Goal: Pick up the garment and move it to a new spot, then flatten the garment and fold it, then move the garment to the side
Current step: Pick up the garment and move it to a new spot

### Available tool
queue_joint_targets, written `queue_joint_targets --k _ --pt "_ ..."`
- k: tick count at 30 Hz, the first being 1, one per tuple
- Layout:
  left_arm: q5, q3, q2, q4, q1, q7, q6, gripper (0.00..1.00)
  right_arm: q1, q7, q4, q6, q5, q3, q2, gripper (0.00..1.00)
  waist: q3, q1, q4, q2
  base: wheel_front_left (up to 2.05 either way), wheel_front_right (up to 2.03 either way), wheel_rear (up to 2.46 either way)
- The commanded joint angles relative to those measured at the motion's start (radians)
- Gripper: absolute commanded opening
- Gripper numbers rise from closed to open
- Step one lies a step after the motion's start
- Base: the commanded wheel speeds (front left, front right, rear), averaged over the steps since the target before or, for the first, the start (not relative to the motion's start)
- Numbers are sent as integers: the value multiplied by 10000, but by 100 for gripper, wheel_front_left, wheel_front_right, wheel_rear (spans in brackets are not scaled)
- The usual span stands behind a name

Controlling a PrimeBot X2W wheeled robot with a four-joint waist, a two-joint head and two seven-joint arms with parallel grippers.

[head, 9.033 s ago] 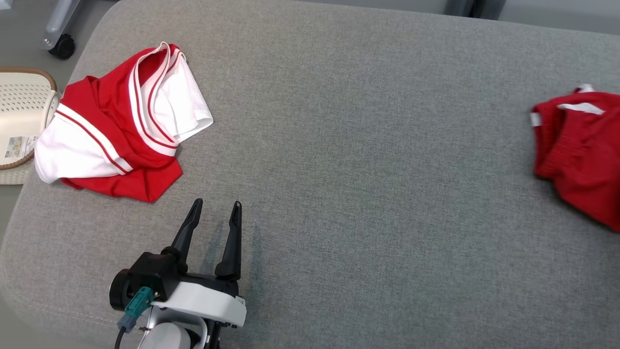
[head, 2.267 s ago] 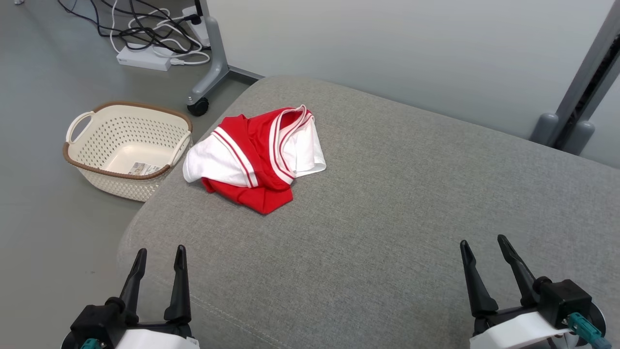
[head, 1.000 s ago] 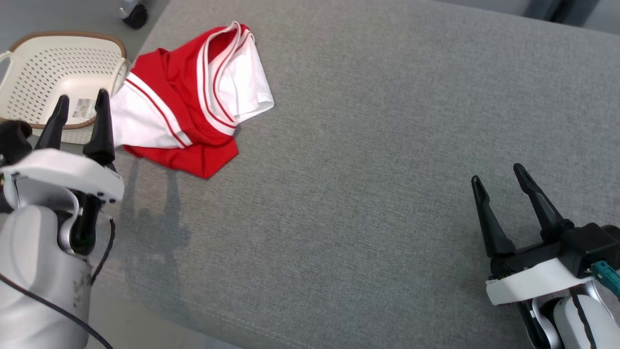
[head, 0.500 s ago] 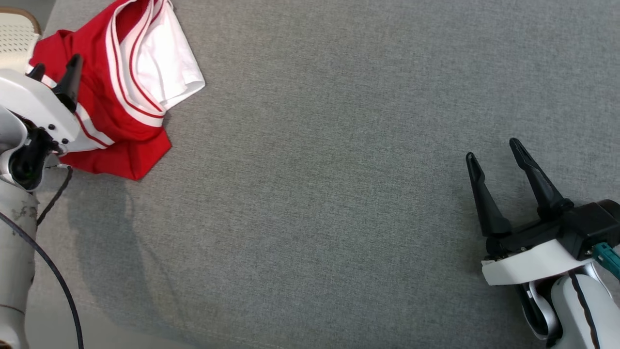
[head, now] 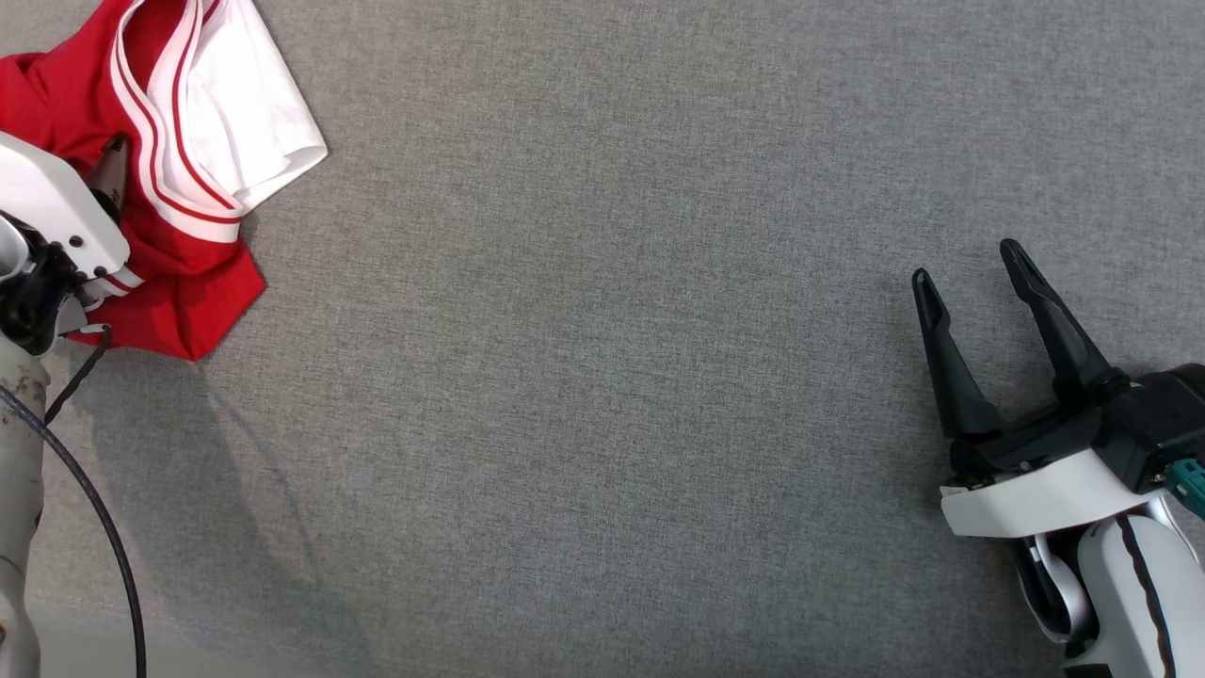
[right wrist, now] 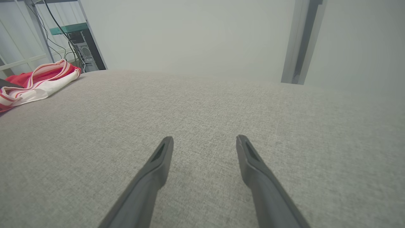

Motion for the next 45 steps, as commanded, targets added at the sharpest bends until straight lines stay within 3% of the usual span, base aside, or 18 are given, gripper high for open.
queue_joint_targets --k 1,2,3,10,19,32,45 --pt "14 -58 -23 211 -156 -34 8 100 68 20 146 0 -28 -25 -46 100 0 0 -7 0 0 0 0" --pt "-13 -80 -51 317 -206 -56 2 62 74 20 166 0 -33 -20 -36 100 -10 0 -7 0 0 0 0" --pt "-27 -104 -71 392 -252 -79 -3 0 71 20 187 0 -28 -23 -30 100 -27 0 -6 0 0 0 0" --pt "-108 -269 -128 642 -420 -568 -31 0 104 18 326 1 36 93 24 100 -399 0 49 0 0 0 0" --pt "-471 -475 -168 -17 -205 -2384 -37 0 376 17 574 1 107 241 173 100 -1480 0 115 0 0 0 0" --pt "-1747 -1229 -133 -2179 517 -3971 -39 0 851 15 805 1 150 229 539 100 -2961 0 13 0 0 0 0" --pt "-2632 -2133 -546 -4714 1507 -4126 -40 0 1178 14 807 1 80 -222 854 100 -3883 0 -689 0 0 0 0"
